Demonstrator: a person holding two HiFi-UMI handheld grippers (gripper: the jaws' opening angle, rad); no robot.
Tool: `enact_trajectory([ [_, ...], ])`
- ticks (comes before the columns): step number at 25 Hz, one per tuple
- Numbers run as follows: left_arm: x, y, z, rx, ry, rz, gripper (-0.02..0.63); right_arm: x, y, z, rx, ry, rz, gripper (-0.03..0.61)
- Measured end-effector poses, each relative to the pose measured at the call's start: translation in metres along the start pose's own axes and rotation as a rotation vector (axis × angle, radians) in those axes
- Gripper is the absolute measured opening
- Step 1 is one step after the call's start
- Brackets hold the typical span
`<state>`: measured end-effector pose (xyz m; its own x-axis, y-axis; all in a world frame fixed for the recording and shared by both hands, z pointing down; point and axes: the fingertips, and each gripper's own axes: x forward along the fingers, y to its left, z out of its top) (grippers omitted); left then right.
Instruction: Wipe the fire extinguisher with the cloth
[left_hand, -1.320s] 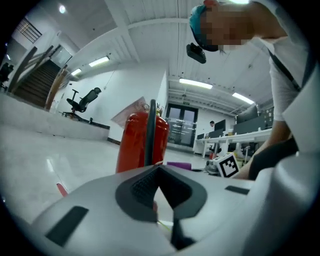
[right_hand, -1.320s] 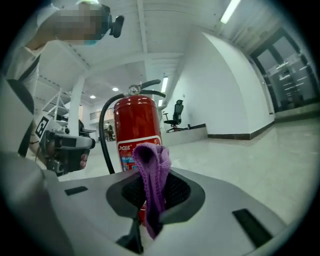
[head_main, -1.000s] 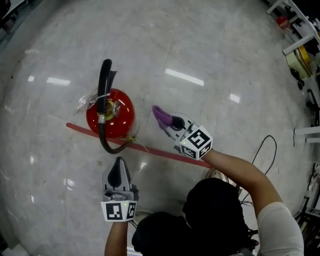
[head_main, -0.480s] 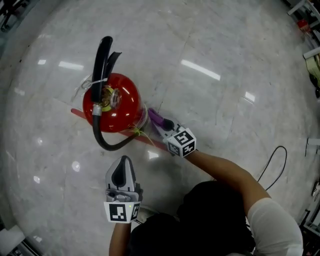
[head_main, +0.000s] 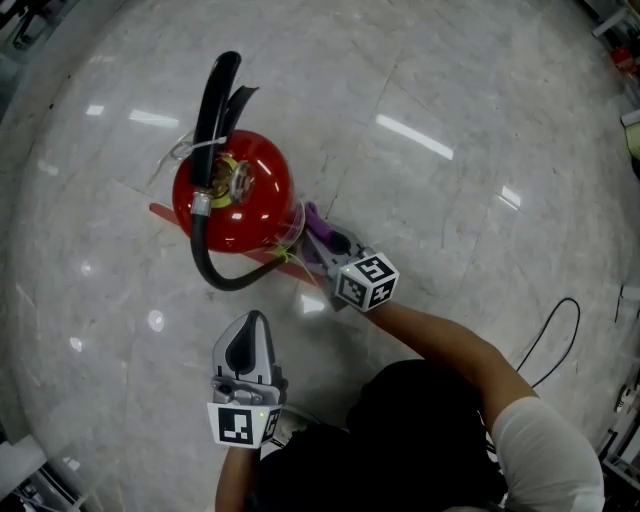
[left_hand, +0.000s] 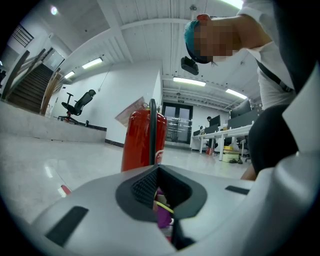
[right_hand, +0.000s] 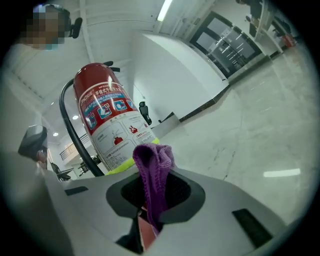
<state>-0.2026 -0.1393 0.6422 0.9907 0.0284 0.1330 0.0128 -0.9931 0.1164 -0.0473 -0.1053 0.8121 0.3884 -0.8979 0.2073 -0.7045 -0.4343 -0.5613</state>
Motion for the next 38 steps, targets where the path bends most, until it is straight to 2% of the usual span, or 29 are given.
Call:
enact_trajectory([
  [2, 0.002, -0.003, -0.003, 0.000, -0.001, -0.014, 0.005, -0.003, 0.008, 0.008, -0.012, -0.019, 0.028, 0.057],
  [7, 0.004, -0.009, -0.006, -0.040, -0.010, -0.017, 0.005, -0.013, 0.029, 0.029, 0.031, -0.061, 0.059, 0.057],
  [19, 0.001, -0.017, 0.003, -0.035, -0.034, -0.064, 0.006, -0.037, 0.089, 0.079, 0.072, -0.157, 0.186, 0.057],
  [32, -0.002, -0.012, 0.018, -0.034, -0.069, -0.046, 0.005, -0.054, 0.133, 0.138, 0.005, -0.211, 0.277, 0.057],
  [38, 0.000, -0.003, 0.024, -0.054, -0.093, -0.017, 0.005, -0.060, 0.150, 0.166, 0.041, -0.203, 0.301, 0.057],
])
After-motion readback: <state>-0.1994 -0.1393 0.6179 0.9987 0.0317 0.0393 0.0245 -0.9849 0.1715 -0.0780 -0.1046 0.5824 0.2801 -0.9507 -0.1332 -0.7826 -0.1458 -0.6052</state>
